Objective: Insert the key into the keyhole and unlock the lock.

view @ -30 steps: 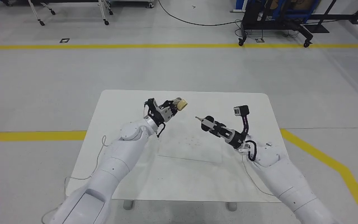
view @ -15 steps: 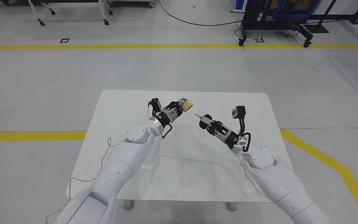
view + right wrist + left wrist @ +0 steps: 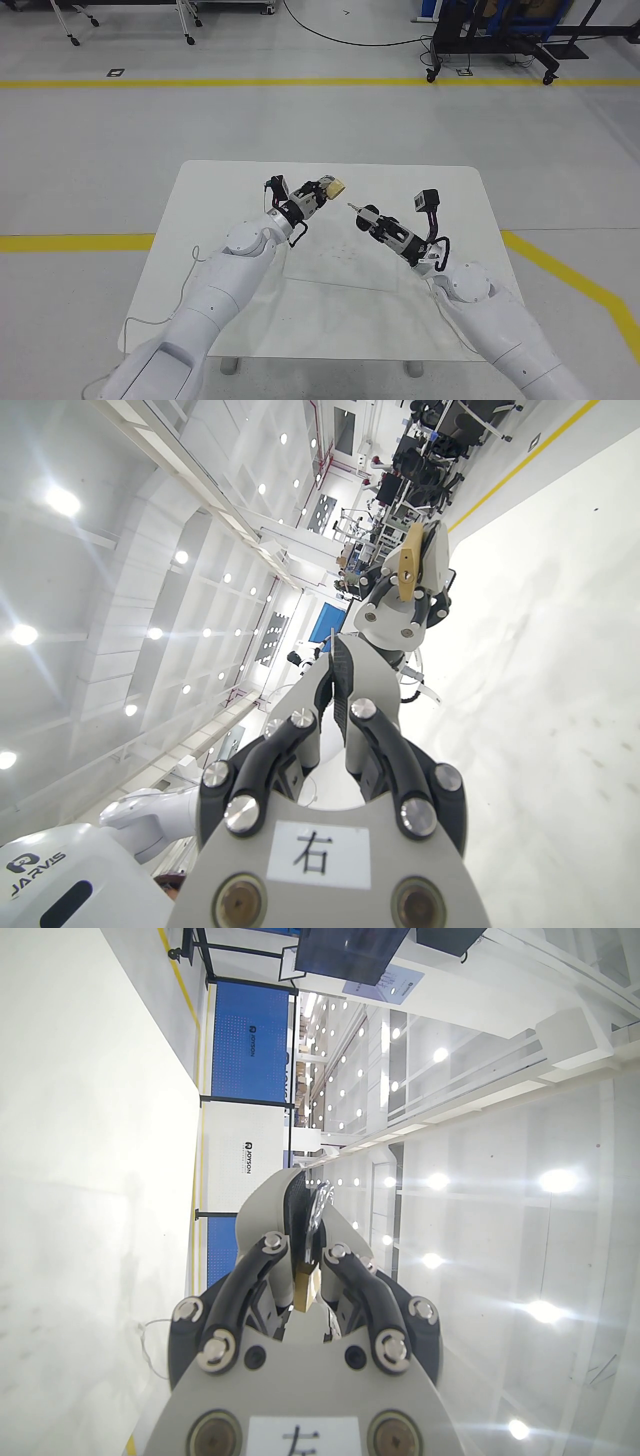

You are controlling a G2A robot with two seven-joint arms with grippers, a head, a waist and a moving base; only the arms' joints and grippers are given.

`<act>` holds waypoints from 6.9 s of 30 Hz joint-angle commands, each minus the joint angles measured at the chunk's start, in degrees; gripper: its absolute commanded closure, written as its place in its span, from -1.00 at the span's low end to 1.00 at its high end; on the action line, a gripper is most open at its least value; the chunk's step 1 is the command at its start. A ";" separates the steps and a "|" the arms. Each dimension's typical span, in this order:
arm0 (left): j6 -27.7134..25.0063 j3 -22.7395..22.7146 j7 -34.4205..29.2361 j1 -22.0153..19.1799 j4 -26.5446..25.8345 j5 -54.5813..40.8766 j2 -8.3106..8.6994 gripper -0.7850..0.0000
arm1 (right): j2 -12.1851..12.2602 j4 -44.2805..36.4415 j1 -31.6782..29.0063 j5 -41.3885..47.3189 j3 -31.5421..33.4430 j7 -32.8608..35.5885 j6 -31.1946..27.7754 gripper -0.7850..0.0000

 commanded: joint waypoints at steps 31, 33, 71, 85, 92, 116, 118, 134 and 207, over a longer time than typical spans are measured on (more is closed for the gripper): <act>8.09 -1.50 0.04 2.09 -3.66 5.78 0.10 1.00 | -2.69 -5.41 -3.83 0.41 -0.45 -13.47 19.76 1.00; 8.12 -1.53 0.05 2.18 -3.81 6.31 0.07 1.00 | -2.76 -5.71 -4.13 -0.41 -0.19 -13.75 19.51 1.00; 7.92 -3.25 0.54 3.30 -4.45 10.77 -0.76 1.00 | -4.44 -8.62 -7.05 -9.74 2.28 -16.00 22.65 1.00; 8.12 -3.67 -1.07 3.61 -4.72 11.90 -0.99 1.00 | -5.33 -7.90 -6.28 -10.38 2.31 -15.59 23.90 1.00; 8.22 -3.88 -1.22 3.70 -4.77 12.60 -1.08 1.00 | -5.72 -7.93 -6.27 -12.14 2.38 -16.81 24.80 1.00; 11.58 -6.59 5.93 4.07 -3.48 7.36 -1.94 1.00 | -6.69 -8.35 -6.85 -13.79 3.22 -18.02 24.80 1.00; 11.58 -6.59 5.93 4.07 -3.48 7.36 -1.94 1.00 | -6.69 -8.35 -6.85 -13.79 3.22 -18.02 24.80 1.00; 15.70 -7.88 5.32 6.71 -7.21 3.74 -2.22 1.00 | -9.67 -12.19 -8.66 -36.99 -5.32 -48.93 32.63 1.00; 9.15 -8.04 2.50 7.73 -7.90 12.85 -2.88 1.00 | -15.72 -11.07 -9.90 -40.43 -1.80 -42.75 36.38 1.00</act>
